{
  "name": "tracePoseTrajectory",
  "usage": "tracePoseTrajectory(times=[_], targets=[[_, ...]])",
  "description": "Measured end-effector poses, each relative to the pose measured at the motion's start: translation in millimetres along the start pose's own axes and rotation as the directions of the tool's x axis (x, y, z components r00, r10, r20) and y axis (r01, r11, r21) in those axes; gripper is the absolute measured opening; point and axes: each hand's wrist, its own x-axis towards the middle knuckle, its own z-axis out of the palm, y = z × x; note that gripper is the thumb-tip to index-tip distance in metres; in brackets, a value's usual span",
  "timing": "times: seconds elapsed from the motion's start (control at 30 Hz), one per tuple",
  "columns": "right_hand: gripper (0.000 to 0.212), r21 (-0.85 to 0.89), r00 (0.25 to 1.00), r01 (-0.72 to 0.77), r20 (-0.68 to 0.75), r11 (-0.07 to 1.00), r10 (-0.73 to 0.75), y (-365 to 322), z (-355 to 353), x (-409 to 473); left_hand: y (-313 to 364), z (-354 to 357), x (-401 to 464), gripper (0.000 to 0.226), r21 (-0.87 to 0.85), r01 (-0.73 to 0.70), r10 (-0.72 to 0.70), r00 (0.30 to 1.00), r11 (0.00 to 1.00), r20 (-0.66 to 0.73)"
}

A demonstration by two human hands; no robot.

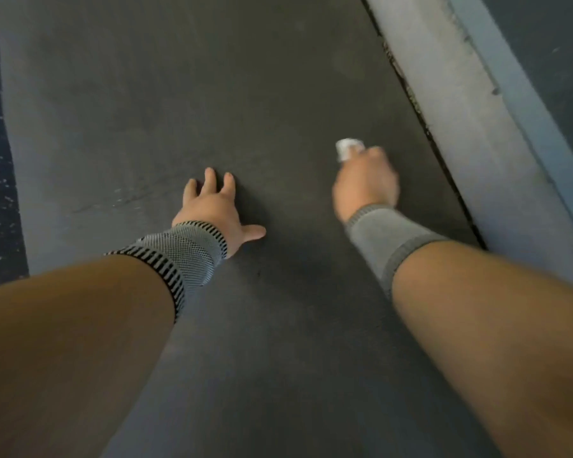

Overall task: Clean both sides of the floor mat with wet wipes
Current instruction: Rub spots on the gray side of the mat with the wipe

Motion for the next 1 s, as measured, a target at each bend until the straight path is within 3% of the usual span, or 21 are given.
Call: tracePoseTrajectory(times=[0.03, 0.07, 0.1, 0.13, 0.17, 0.23, 0.27, 0.3, 0.37, 0.4, 0.43, 0.47, 0.5, 0.53, 0.57, 0.63, 0.67, 0.7, 0.77, 0.87, 1.0], targets=[[0.026, 0.055, 0.972, 0.222, 0.064, 0.974, -0.225, -16.8, 5.7, -18.4, -2.1, 2.6, -0.4, 0.113, -0.019, -0.009, 0.008, 1.000, 1.000, -0.018], [0.029, 0.072, 0.885, 0.437, 0.144, 0.896, -0.443, -25.1, 9.5, -31.2, -3.4, 3.5, -0.1, 0.113, -0.022, -0.016, 0.015, 0.999, 1.000, -0.041], [0.033, 0.043, 0.804, 0.566, 0.191, 0.823, -0.563, -25.3, 8.7, -32.0, -4.5, 4.2, -0.4, 0.112, -0.021, -0.022, 0.021, 0.998, 1.000, -0.056], [0.035, -0.003, 0.801, 0.585, 0.161, 0.811, -0.577, -16.2, 3.6, -18.8, -5.3, 4.4, -0.2, 0.112, -0.022, -0.031, 0.030, 0.998, 0.999, -0.060], [0.033, -0.059, 0.877, 0.478, 0.101, 0.877, -0.471, -2.8, -1.8, 1.4, -6.2, 5.8, 0.1, 0.112, -0.022, -0.040, 0.038, 0.997, 0.999, -0.060], [0.029, -0.177, 0.996, 0.031, -0.071, 0.984, -0.045, 28.4, -12.5, 43.2, -8.4, 9.3, -0.2, 0.111, -0.022, -0.043, 0.041, 0.997, 0.999, -0.072], [0.028, -0.164, 0.979, -0.176, -0.130, 0.971, 0.155, 36.7, -16.1, 52.3, -9.6, 10.6, 0.1, 0.110, -0.022, -0.045, 0.043, 0.996, 0.999, -0.081], [0.027, -0.138, 0.959, -0.264, -0.145, 0.955, 0.244, 33.0, -14.8, 50.3, -10.3, 11.3, 0.5, 0.110, -0.018, -0.049, 0.047, 0.995, 0.999, -0.092], [0.023, -0.022, 0.986, -0.129, -0.108, 0.991, 0.126, -9.5, -1.7, 23.5, -11.0, 12.3, -0.4, 0.109, -0.017, -0.058, 0.056, 0.992, 0.998, -0.114], [0.023, 0.034, 0.999, 0.029, -0.026, 0.999, -0.028, -35.9, 8.3, 1.9, -11.1, 12.1, -1.8, 0.109, -0.020, -0.064, 0.061, 0.991, 0.998, -0.119], [0.025, 0.062, 0.960, 0.263, 0.078, 0.963, -0.267, -58.3, 17.0, -21.9, -11.3, 11.3, -3.0, 0.109, -0.024, -0.069, 0.066, 0.990, 0.997, -0.124], [0.028, 0.083, 0.872, 0.449, 0.174, 0.889, -0.457, -71.6, 23.6, -38.9, -11.4, 10.4, -4.0, 0.109, -0.029, -0.075, 0.071, 0.989, 0.997, -0.128], [0.030, 0.065, 0.807, 0.553, 0.208, 0.831, -0.553, -75.0, 26.3, -42.8, -11.2, 10.2, -4.4, 0.109, -0.031, -0.082, 0.077, 0.988, 0.996, -0.131], [0.031, 0.023, 0.805, 0.574, 0.169, 0.819, -0.569, -66.4, 24.0, -32.9, -11.2, 10.3, -4.4, 0.108, -0.031, -0.085, 0.081, 0.988, 0.996, -0.132], [0.030, -0.042, 0.867, 0.492, 0.110, 0.870, -0.485, -51.2, 20.2, -17.4, -11.6, 10.8, -4.6, 0.107, -0.028, -0.084, 0.080, 0.988, 0.996, -0.131], [0.028, -0.143, 0.988, 0.136, -0.056, 0.980, -0.145, -13.7, 9.0, 13.4, -11.7, 10.6, -4.3, 0.107, -0.025, -0.078, 0.074, 0.990, 0.997, -0.123], [0.028, -0.155, 0.995, -0.015, -0.104, 0.988, -0.001, -5.4, 5.7, 18.4, -11.4, 10.3, -4.4, 0.107, -0.029, -0.078, 0.074, 0.990, 0.997, -0.117], [0.028, -0.140, 0.991, -0.064, -0.122, 0.988, 0.047, -9.2, 8.3, 15.7, -10.8, 9.8, -4.8, 0.107, -0.037, -0.079, 0.074, 0.991, 0.996, -0.114], [0.026, -0.083, 0.989, 0.138, -0.037, 0.987, -0.142, -47.4, 22.4, -8.2, -11.4, 9.6, -5.9, 0.107, -0.047, -0.083, 0.077, 0.990, 0.995, -0.115], [0.029, -0.016, 0.854, 0.513, 0.110, 0.858, -0.508, -83.5, 39.2, -46.1, -11.8, 9.2, -7.7, 0.109, -0.067, -0.110, 0.102, 0.988, 0.992, -0.112], [0.022, -0.033, 0.864, 0.504, 0.023, 0.863, -0.503, -65.4, 33.9, -39.8, -33.7, -6.4, -5.5, 0.102, -0.052, -0.163, 0.160, 0.985, 0.985, -0.060]])
